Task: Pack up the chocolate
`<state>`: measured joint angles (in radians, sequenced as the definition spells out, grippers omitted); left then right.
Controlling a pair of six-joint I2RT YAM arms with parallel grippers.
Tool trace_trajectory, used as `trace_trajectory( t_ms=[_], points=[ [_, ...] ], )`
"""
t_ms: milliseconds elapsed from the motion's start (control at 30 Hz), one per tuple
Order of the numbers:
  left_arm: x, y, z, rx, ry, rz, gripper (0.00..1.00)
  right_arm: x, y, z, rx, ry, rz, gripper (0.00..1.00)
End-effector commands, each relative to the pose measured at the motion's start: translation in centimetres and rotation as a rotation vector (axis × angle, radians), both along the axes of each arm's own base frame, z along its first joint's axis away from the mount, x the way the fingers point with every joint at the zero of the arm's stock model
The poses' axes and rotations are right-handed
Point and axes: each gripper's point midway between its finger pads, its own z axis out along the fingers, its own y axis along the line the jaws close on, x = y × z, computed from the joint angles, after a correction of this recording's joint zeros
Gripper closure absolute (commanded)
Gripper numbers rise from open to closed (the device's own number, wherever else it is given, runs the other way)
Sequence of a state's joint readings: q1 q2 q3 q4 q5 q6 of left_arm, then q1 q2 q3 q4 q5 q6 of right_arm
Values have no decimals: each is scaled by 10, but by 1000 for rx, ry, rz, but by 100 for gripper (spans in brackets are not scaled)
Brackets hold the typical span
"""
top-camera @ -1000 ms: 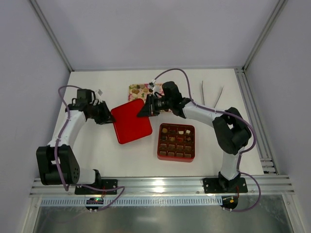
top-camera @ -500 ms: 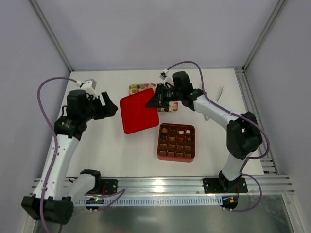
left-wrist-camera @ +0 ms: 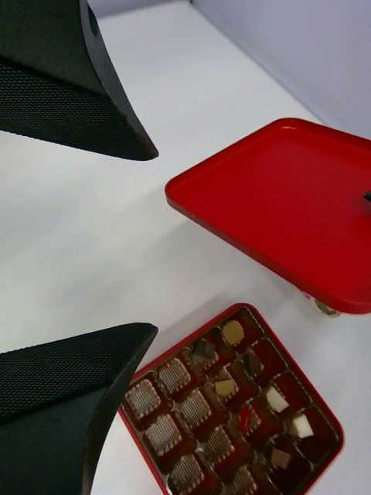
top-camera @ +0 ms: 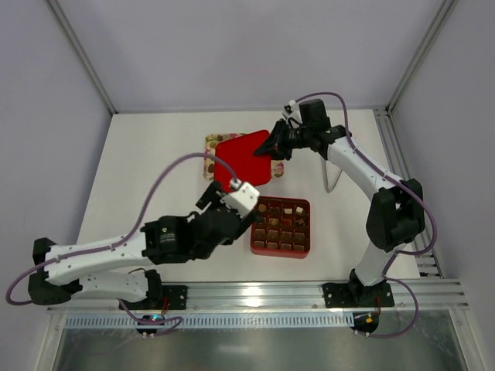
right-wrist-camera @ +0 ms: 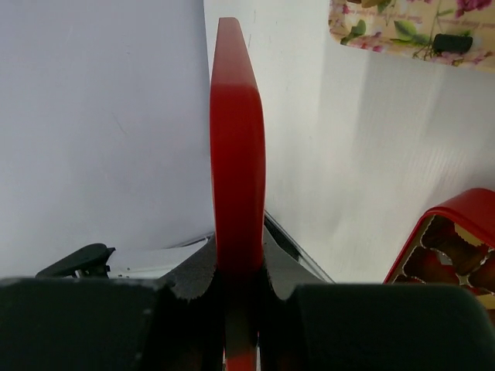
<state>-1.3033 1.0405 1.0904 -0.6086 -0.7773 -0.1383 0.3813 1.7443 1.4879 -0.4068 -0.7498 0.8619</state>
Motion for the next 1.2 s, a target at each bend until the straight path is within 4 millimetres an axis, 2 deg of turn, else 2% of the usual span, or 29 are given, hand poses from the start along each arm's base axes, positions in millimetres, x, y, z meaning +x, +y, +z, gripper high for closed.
trace_trajectory(
  t_ms=[0,100,267,533,667,800,967,1167],
  points=[
    [8,-1,33,131,-245,107,16,-15,-5,49,65,-19,14,96],
    [6,-21,30,184,-279,58,15,-18,-6,53,71,-3,10,96],
    [5,-41,24,215,-304,-7,15,-23,-8,56,73,9,4,96],
    [11,-53,12,290,-375,-42,13,-32,-13,60,75,10,-11,96],
    [22,-57,11,286,-429,-7,14,-38,-15,62,75,10,-14,96],
    [40,-52,13,312,-480,45,19,-44,-18,62,74,6,-12,96],
    [51,-57,12,346,-516,46,26,-50,-20,59,71,10,-10,96],
    [62,-60,13,389,-547,61,49,-53,-21,56,67,13,-8,96]
  ],
)
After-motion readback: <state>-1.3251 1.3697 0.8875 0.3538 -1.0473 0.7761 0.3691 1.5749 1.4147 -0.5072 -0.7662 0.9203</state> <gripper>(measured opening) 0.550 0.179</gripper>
